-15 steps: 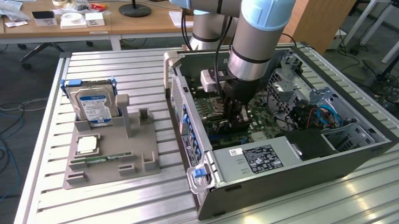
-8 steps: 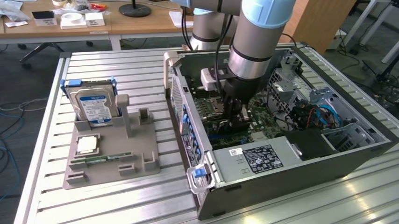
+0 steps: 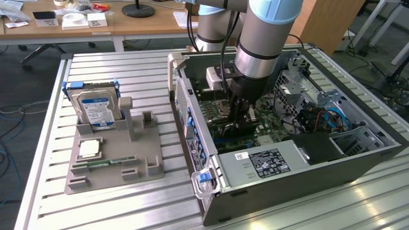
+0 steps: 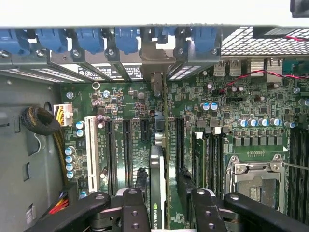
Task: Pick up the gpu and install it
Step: 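Insert the gpu into the slot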
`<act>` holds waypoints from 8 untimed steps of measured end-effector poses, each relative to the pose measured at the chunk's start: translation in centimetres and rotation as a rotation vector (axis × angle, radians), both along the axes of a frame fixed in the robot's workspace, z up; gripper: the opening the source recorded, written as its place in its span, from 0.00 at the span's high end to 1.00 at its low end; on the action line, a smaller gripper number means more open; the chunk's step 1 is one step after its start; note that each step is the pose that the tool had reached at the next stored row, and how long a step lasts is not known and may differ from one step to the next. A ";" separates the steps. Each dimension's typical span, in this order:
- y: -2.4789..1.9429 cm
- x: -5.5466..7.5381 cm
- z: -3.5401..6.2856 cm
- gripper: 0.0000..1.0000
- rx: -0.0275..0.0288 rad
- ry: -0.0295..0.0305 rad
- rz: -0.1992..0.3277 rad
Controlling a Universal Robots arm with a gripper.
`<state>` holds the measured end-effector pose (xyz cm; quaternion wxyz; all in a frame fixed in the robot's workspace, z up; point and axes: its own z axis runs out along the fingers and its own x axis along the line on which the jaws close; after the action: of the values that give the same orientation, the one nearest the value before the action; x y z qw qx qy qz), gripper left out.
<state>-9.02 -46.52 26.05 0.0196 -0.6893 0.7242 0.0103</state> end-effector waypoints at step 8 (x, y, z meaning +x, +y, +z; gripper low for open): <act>0.00 0.0 0.01 0.62 -0.0002 0.0001 0.000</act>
<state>-9.02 -46.52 26.06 0.0195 -0.6893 0.7242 0.0103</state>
